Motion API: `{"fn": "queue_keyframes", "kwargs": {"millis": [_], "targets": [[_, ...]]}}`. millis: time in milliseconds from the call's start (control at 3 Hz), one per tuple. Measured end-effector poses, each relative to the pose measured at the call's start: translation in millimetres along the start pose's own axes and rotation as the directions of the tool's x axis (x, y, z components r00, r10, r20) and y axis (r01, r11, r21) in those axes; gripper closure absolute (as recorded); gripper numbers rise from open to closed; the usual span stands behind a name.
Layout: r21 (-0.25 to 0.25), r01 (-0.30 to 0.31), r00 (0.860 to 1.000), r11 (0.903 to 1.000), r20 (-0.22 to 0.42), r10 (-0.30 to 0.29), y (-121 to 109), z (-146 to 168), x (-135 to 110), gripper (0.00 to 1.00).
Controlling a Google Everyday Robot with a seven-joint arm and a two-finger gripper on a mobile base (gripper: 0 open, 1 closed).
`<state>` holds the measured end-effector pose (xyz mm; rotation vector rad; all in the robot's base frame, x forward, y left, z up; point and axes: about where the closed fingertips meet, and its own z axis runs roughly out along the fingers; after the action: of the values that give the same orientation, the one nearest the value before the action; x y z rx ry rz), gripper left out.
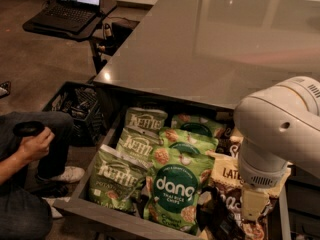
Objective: Pick brown chip bag from top drawer and place on counter
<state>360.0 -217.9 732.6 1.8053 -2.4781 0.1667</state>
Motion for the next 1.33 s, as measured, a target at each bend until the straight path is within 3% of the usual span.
{"fn": "queue_keyframes", "kwargs": {"millis": [1000, 1333], "targets": [[-0.001, 0.001, 1.000, 1.0000, -0.001, -0.001, 1, 0, 0, 0.94], [0.014, -0.047, 0.999, 0.9988, 0.027, 0.047, -3, -15, 7, 1.00]]}}
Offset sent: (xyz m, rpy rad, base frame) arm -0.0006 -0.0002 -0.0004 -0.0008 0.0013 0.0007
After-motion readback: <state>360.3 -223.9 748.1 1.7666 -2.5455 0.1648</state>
